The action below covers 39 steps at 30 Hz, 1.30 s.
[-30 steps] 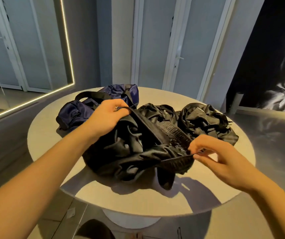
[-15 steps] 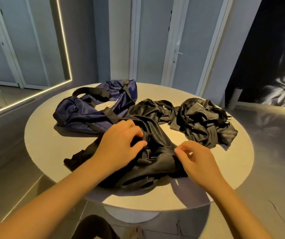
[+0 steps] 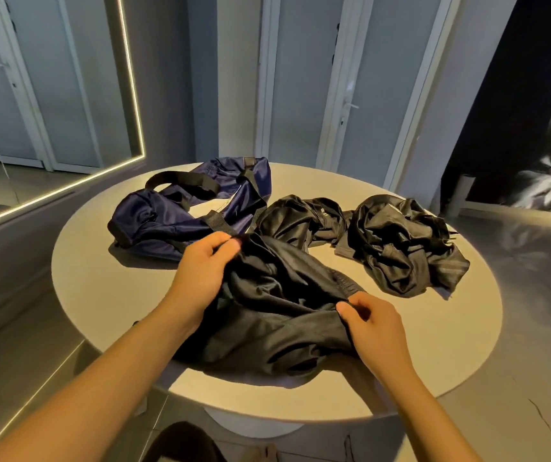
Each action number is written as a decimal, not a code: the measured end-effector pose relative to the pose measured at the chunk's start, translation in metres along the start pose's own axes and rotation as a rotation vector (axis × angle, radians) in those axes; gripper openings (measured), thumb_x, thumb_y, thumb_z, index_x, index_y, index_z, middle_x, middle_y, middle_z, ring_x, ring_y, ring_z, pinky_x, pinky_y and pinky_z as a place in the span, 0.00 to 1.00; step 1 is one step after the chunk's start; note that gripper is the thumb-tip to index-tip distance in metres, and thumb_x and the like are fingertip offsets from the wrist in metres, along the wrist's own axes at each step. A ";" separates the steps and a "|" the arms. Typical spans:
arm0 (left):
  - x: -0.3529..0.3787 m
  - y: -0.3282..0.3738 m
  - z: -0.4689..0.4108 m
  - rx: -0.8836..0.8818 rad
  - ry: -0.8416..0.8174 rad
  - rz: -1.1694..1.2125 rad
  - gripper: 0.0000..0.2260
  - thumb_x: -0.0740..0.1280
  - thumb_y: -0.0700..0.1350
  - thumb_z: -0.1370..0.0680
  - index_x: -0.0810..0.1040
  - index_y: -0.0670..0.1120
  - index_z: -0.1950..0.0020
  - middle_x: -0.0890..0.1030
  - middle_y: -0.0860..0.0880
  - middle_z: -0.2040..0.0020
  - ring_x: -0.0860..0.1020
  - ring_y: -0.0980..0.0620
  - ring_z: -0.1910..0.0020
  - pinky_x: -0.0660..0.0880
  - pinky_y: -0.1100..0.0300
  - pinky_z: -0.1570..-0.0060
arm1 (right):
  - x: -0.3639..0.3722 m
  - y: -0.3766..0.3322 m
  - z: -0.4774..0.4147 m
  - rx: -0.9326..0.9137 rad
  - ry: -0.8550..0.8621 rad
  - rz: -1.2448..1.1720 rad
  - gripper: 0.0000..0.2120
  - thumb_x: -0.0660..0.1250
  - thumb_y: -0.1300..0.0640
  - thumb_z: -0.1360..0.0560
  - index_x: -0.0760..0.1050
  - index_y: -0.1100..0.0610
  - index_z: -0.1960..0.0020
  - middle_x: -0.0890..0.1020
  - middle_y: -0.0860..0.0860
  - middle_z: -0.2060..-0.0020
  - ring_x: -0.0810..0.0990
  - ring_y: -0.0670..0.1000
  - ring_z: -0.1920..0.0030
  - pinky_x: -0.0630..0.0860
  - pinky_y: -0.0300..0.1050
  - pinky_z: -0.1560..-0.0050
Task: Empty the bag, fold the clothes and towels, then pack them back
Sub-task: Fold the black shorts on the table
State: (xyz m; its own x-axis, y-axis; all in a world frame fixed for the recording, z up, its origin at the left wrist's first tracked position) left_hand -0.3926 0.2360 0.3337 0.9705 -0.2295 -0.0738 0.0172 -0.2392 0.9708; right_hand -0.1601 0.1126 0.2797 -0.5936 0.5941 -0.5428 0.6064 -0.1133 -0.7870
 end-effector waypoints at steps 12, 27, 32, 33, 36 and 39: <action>-0.002 0.013 0.011 0.218 0.065 -0.079 0.10 0.66 0.45 0.16 0.82 0.40 0.52 0.83 0.41 0.55 0.80 0.49 0.58 0.75 0.61 0.54 | -0.005 -0.029 -0.007 -0.239 -0.003 0.066 0.15 0.72 0.51 0.23 0.75 0.48 0.38 0.78 0.43 0.46 0.75 0.43 0.46 0.70 0.36 0.46; -0.031 0.008 0.007 0.107 0.033 0.121 0.11 0.59 0.41 0.15 0.72 0.42 0.57 0.74 0.50 0.60 0.72 0.55 0.61 0.68 0.57 0.55 | -0.024 -0.042 -0.039 0.224 -0.166 -0.490 0.12 0.62 0.50 0.16 0.78 0.49 0.57 0.82 0.43 0.59 0.80 0.47 0.56 0.74 0.42 0.57; -0.030 -0.020 -0.003 -0.127 0.235 0.000 0.06 0.64 0.43 0.17 0.79 0.49 0.53 0.81 0.48 0.54 0.79 0.49 0.54 0.73 0.56 0.53 | -0.013 -0.024 -0.038 0.377 -0.080 -0.504 0.09 0.61 0.51 0.16 0.74 0.54 0.52 0.78 0.47 0.57 0.77 0.49 0.57 0.72 0.49 0.49; -0.031 -0.021 -0.001 -0.140 0.299 -0.011 0.03 0.66 0.43 0.17 0.79 0.50 0.47 0.81 0.48 0.50 0.80 0.49 0.51 0.73 0.57 0.53 | -0.009 -0.020 -0.037 0.379 -0.082 -0.485 0.11 0.61 0.51 0.16 0.74 0.53 0.55 0.78 0.48 0.57 0.77 0.50 0.57 0.72 0.50 0.48; -0.027 -0.007 0.015 0.234 0.373 -0.202 0.09 0.69 0.42 0.19 0.76 0.49 0.39 0.79 0.51 0.45 0.78 0.57 0.47 0.73 0.66 0.49 | -0.002 -0.013 -0.035 0.367 -0.052 -0.438 0.14 0.60 0.52 0.16 0.74 0.53 0.59 0.79 0.49 0.60 0.77 0.50 0.59 0.73 0.48 0.53; -0.015 0.008 0.023 0.613 0.143 -0.502 0.07 0.71 0.46 0.20 0.80 0.49 0.42 0.79 0.53 0.45 0.77 0.55 0.44 0.72 0.62 0.43 | 0.005 -0.006 -0.035 0.313 -0.045 -0.308 0.16 0.58 0.53 0.15 0.75 0.61 0.55 0.80 0.55 0.58 0.75 0.51 0.61 0.72 0.44 0.61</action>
State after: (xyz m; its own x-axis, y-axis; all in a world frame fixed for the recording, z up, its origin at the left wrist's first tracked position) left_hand -0.4130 0.2160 0.3371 0.9042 0.1556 -0.3977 0.3643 -0.7669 0.5283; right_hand -0.1480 0.1446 0.2915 -0.7484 0.6030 -0.2762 0.2127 -0.1762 -0.9611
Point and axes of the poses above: each hand's wrist, its own z-axis away from the middle knuckle, its own x-axis out of the palm, y = z × x, the point moved 1 cm from there along -z, towards the middle knuckle
